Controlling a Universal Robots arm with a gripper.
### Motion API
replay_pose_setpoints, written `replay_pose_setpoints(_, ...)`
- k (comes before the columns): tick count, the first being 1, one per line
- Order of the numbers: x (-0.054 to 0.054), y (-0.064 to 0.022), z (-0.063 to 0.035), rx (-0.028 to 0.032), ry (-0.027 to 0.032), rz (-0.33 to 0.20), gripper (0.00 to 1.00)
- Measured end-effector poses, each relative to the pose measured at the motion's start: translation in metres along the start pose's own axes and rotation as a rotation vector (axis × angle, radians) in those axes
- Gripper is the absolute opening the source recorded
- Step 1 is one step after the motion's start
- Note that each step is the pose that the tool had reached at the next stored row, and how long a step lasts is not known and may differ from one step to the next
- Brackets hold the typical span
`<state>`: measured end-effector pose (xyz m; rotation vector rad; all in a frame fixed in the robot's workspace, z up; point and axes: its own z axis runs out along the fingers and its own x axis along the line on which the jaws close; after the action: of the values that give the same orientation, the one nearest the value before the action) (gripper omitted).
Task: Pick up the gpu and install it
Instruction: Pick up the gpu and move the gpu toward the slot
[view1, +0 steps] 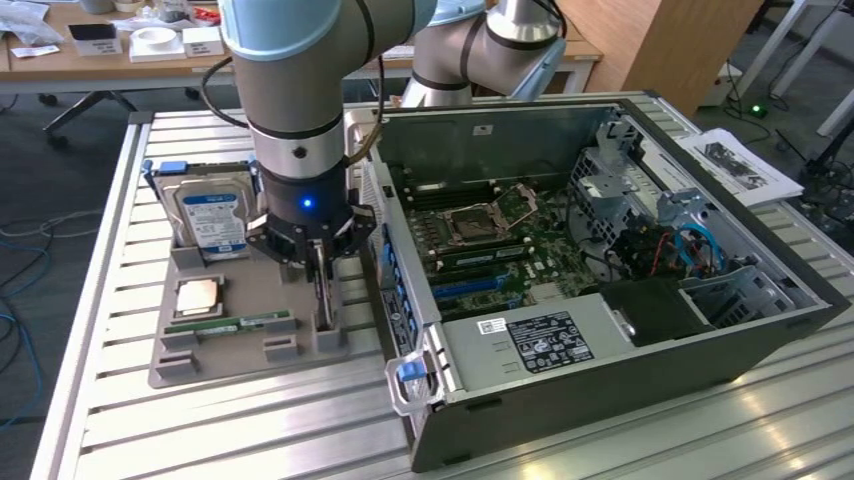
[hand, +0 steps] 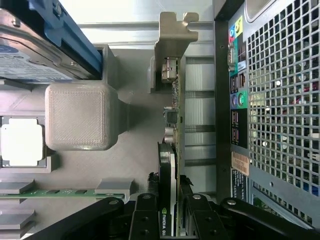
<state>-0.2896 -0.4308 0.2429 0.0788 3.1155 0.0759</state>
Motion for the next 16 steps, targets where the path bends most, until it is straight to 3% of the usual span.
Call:
replay_pose_setpoints(9,-0.001,0.0013,-0.0269,0.0,0.0,0.0,0.27)
replay_pose_setpoints(16,-0.001,0.0028,-0.0562,0.0,0.0,0.0,0.27)
